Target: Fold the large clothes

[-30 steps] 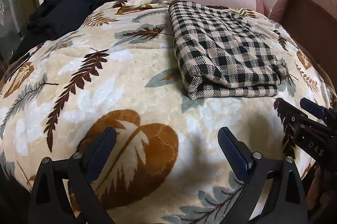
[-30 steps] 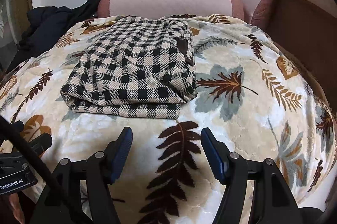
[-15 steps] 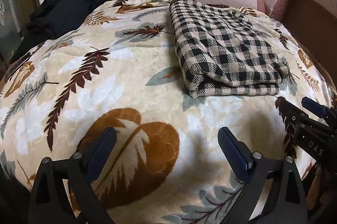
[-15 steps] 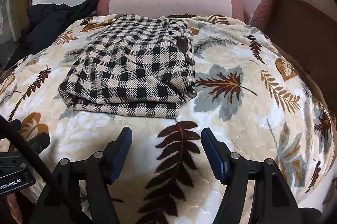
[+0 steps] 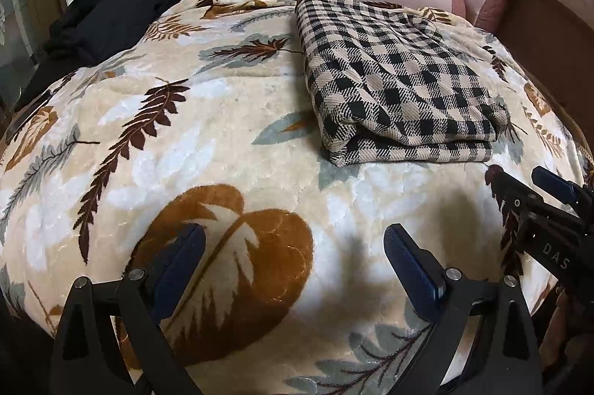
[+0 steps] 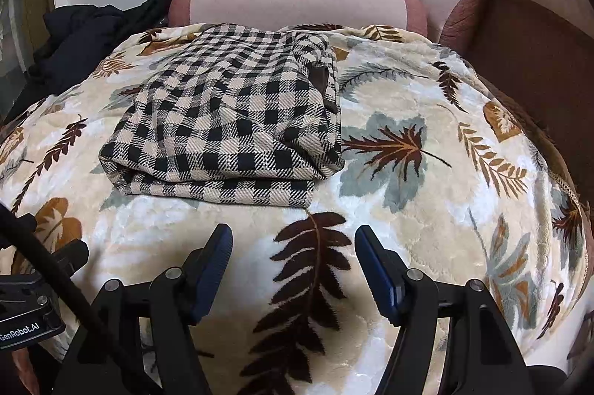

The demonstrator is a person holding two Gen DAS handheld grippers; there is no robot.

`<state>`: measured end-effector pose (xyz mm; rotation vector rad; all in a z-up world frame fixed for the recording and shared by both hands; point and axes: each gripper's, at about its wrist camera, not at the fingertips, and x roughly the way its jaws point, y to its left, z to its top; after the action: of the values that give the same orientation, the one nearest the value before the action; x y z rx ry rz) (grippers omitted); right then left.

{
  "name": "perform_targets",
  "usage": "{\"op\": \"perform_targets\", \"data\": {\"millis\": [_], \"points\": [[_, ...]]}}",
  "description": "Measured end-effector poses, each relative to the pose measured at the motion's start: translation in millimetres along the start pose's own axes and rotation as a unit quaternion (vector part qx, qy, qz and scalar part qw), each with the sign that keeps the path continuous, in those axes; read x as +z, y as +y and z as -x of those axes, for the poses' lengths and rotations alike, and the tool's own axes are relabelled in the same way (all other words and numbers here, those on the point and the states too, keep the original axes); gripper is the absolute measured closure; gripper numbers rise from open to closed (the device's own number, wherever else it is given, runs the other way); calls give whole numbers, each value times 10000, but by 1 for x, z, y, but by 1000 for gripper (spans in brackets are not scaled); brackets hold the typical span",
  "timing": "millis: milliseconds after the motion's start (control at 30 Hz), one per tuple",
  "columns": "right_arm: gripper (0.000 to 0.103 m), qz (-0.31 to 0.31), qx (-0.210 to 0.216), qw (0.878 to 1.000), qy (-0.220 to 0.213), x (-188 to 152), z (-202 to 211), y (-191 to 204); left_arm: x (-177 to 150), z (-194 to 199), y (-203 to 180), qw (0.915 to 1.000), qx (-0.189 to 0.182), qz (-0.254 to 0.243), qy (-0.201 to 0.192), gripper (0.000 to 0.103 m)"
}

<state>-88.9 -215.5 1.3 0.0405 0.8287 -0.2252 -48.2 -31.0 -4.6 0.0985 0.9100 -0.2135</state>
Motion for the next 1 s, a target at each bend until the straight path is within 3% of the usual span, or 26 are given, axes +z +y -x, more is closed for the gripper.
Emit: {"op": "perform_targets", "data": {"millis": [1000], "points": [[28, 267, -484, 9985, -30, -1, 0, 7, -2, 2, -2, 10000, 85, -36, -33, 7]]}}
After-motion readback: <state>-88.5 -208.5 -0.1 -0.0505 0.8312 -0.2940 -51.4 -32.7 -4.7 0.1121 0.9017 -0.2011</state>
